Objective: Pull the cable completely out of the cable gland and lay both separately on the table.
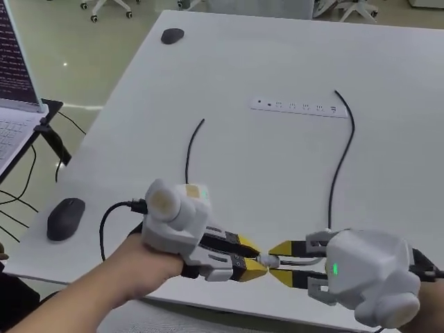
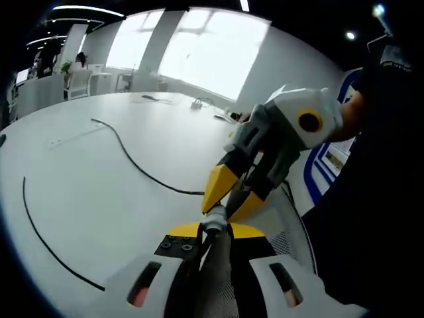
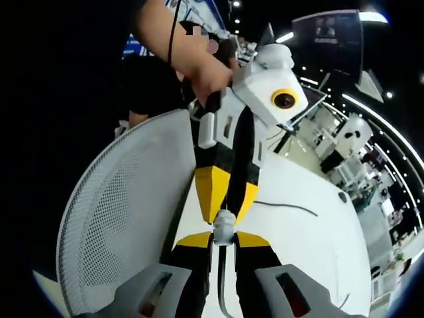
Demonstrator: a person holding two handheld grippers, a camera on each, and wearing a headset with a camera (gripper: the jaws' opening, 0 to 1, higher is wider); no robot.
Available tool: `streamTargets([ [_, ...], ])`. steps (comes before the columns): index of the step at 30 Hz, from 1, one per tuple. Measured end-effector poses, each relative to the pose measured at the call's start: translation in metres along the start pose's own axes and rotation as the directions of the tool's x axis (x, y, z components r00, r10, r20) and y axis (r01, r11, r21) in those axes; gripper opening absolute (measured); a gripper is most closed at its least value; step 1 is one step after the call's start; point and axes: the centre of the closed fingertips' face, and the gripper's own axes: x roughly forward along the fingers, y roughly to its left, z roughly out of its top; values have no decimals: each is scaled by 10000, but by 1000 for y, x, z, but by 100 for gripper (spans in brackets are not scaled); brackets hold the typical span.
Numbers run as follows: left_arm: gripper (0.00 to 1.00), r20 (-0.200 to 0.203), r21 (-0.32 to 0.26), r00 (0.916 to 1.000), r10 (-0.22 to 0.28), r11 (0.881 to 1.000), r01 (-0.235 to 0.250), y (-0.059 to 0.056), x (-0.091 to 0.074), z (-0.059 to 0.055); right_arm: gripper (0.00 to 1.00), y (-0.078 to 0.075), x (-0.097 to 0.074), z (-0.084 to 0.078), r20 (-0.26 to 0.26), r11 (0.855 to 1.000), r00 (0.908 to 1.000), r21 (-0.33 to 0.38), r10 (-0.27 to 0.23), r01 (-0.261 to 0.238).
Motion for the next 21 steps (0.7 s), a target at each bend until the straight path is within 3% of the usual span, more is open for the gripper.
streamTargets([
  [4, 15, 46, -303, 10000, -17, 9995, 18, 0, 1, -2, 8, 0, -1, -1, 23, 9998, 10000, 155, -84, 84],
  [10, 15, -54, -221, 10000, 55, 9997, -57, -1, -1, -3, 8, 0, 1, 2, 54, 9992, 10000, 402, -20, 18],
  [12, 15, -134, -194, 9999, 31, 9998, -33, -2, -1, -5, 8, 3, 3, 1, 63, 9945, 9996, 1007, 275, -280],
  [14, 15, -152, -201, 9999, 52, 9998, -55, -2, -1, -6, 8, 2, 4, 1, -40, 9963, 9997, 828, 249, -244],
  [21, 15, -102, -82, 9999, 60, 9999, -61, -1, -4, -4, 9, -1, 3, 1, 100, 9802, 9999, 1976, 115, -133],
])
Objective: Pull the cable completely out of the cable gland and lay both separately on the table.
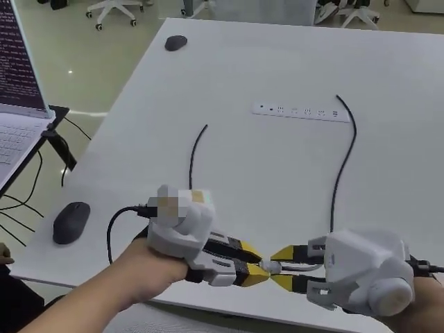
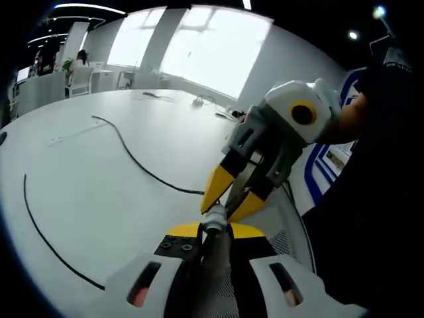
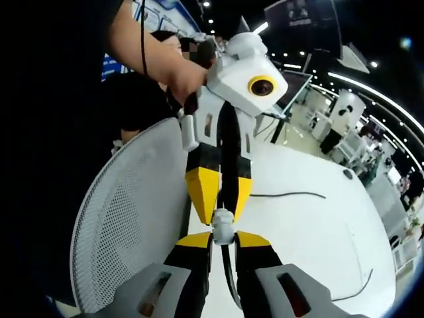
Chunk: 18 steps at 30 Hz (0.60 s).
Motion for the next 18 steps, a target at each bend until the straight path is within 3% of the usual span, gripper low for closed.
streamTargets([
  [2, 15, 13, 50, 10000, -31, 10000, 30, 0, -1, 1, 9, 0, -3, 2, 407, 9911, 9992, 1334, -28, -26],
  [6, 15, 54, 165, 10000, 14, 9999, -15, 1, -2, 1, 13, -5, -14, 2, 814, 9691, 9958, 2456, -421, 210],
  [8, 15, 95, 280, 9999, 66, 9996, -69, 1, -3, 1, 14, -8, -20, -2, 636, 9533, 9961, 2994, -608, 390],
  [11, 15, 301, 447, 9994, 141, 9989, -154, 2, -5, 4, 14, -15, -31, -4, 554, 9413, 9921, 3257, -1126, 887],
  [13, 15, 463, 703, 9987, 205, 9972, -237, 1, -5, 8, 13, -21, -34, -13, 39, 9137, 9873, 3793, -1589, 1456],
  [15, 15, 558, 795, 9981, 259, 9964, -303, 2, -6, 10, 13, -21, -35, -9, 238, 9099, 9831, 3834, -1814, 1586],
  [16, 15, 570, 798, 9980, 271, 9963, -316, 3, -6, 10, 13, -23, -35, -9, 150, 9005, 9769, 3908, -2133, 1906],
  [18, 15, 620, 1016, 9974, 358, 9939, -419, 5, -6, 12, 15, -21, -32, -9, 12, 8946, 9765, 4012, -2155, 1969],
])
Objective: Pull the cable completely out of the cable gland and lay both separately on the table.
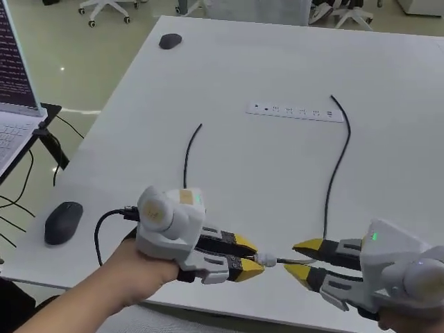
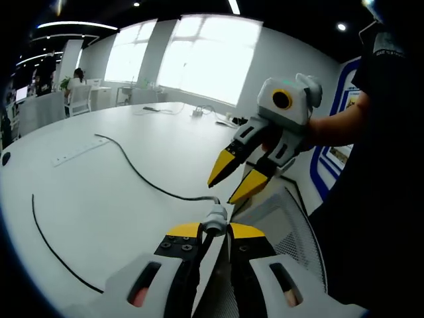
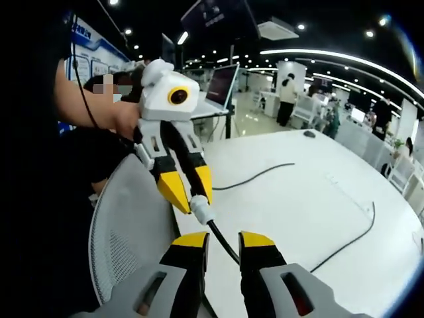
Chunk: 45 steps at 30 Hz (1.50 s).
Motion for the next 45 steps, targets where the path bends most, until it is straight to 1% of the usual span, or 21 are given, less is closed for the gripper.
streamTargets([
  [1, 15, 7, 39, 10000, 11, 10000, -11, 1, 0, 1, 16, 0, 1, 0, -11, 9999, 10000, -79, -62, 62],
  [2, 15, 40, 120, 10000, 2, 9999, -3, 1, 0, 2, 16, -1, 3, -1, -176, 9988, 9996, -436, -236, 228],
  [4, 15, 95, 241, 10000, -9, 9997, 7, 2, 0, 4, 15, -3, 5, -4, -574, 9940, 9975, -1028, -423, 362],
  [5, 15, 95, 254, 10000, -6, 9997, 4, 2, 0, 5, 14, -5, 5, -3, -553, 9923, 9972, -1161, -504, 438],
  [6, 15, 55, 358, 10000, 27, 9994, -29, 3, 1, 5, 15, -6, 7, -1, -518, 9876, 9970, -1492, -582, 498],
  [9, 15, 50, 397, 9999, 102, 9992, -104, 6, 2, 7, 14, -6, 10, 2, -520, 9849, 9972, -1672, -535, 441],
  [13, 15, -51, 480, 10000, 14, 9988, -12, 6, 5, 8, 10, -9, 13, 1, -681, 9804, 9952, -1888, -696, 557],
  [14, 15, -51, 439, 10000, 27, 9990, -25, 7, 6, 9, 10, -8, 15, 1, -702, 9781, 9951, -2006, -702, 549],
  [16, 15, 1, 372, 10000, 54, 9993, -54, 8, 6, 10, 7, -7, 18, -1, -944, 9653, 9924, -2557, -789, 525],
  [18, 15, -3, 295, 10000, 42, 9996, -41, 8, 8, 10, 3, -6, 20, 1, -899, 9628, 9920, -2629, -886, 621],
  [19, 15, 10, 315, 10000, 95, 9995, -96, 9, 8, 10, 2, -6, 20, 1, -926, 9620, 9913, -2652, -932, 657],
  [20, 15, -24, 243, 9999, 126, 9996, -125, 10, 7, 10, 2, -7, 20, 2, -936, 9564, 9901, -2825, -1045, 743],
  [22, 15, 39, 218, 9998, 175, 9996, -176, 11, 6, 12, 1, -8, 19, 3, -880, 9515, 9893, -2953, -1167, 860],
  [24, 15, 37, 230, 9998, 172, 9996, -173, 11, 6, 12, 1, -9, 19, 4, -876, 9511, 9891, -2964, -1182, 874],
  [25, 15, 16, 257, 9999, 168, 9995, -169, 11, 6, 12, 0, -8, 19, 3, -915, 9584, 9891, -2717, -1157, 870],
  [27, 15, 27, 322, 9998, 195, 9993, -196, 11, 6, 12, 0, -9, 20, 3, -837, 9571, 9898, -2759, -1151, 880],
  [29, 15, 24, 225, 9998, 190, 9996, -191, 10, 6, 12, 0, -8, 20, 2, -834, 9531, 9903, -2912, -1110, 823],
  [34, 15, -23, 333, 9998, 215, 9992, -215, 9, 7, 10, 0, -7, 20, -1, -809, 9563, 9916, -2827, -1011, 744],
  [37, 15, -61, 349, 9997, 216, 9992, -214, 7, 8, 9, 0, -7, 19, -3, -843, 9643, 9920, -2553, -940, 697],
  [42, 15, -32, 303, 9997, 257, 9992, -256, 6, 9, 8, 0, -7, 19, -5, -822, 9685, 9927, -2399, -882, 662],
  [45, 15, -42, 320, 9996, 271, 9991, -270, 7, 9, 7, 0, -10, 18, -9, -903, 9714, 9914, -2262, -949, 724],
])
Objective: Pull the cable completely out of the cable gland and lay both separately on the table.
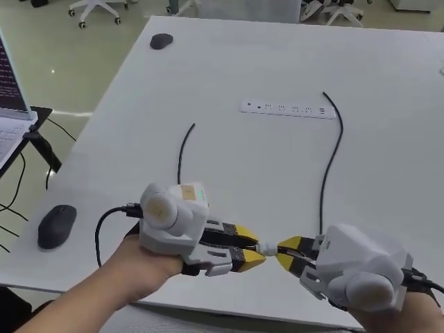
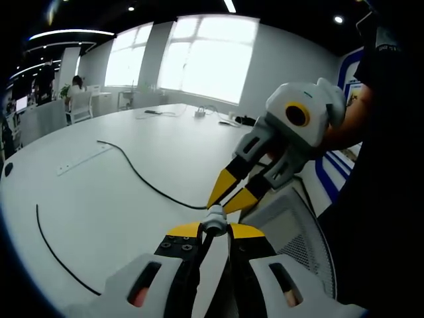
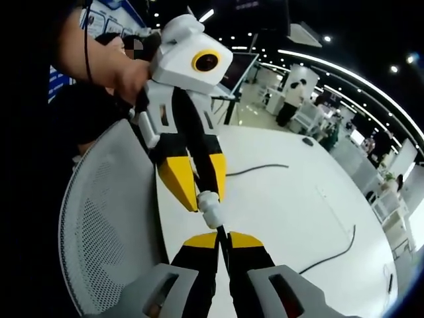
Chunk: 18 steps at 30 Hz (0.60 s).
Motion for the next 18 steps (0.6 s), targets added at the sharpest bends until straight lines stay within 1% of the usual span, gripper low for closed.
streamTargets([
  [2, 15, 39, -32, 10000, 18, 10000, -18, 1, -1, 0, 0, -3, -1, -3, -18, 9990, 10000, 444, -63, 63],
  [6, 15, 109, -88, 9999, 63, 9999, -62, 2, -2, 1, 0, -7, -1, -11, -174, 9986, 9997, 509, -165, 174],
  [11, 15, 164, -118, 9998, 103, 9999, -101, 2, -4, 2, 0, -13, -2, -20, -323, 9932, 9991, 1120, -290, 324],
  [12, 15, 165, -119, 9998, 113, 9999, -111, 3, -4, 2, 0, -15, -2, -23, -399, 9886, 9985, 1444, -365, 419],
  [15, 15, 191, -132, 9997, 125, 9998, -122, 3, -4, 2, 0, -19, -2, -29, -506, 9806, 9976, 1878, -470, 557],
  [17, 15, 204, -135, 9997, 139, 9998, -136, 4, -4, 2, 0, -21, -1, -35, -632, 9712, 9967, 2296, -502, 634],
  [18, 15, 208, -121, 9997, 148, 9998, -145, 4, -4, 2, 0, -23, -1, -39, -727, 9644, 9956, 2536, -584, 750],
])
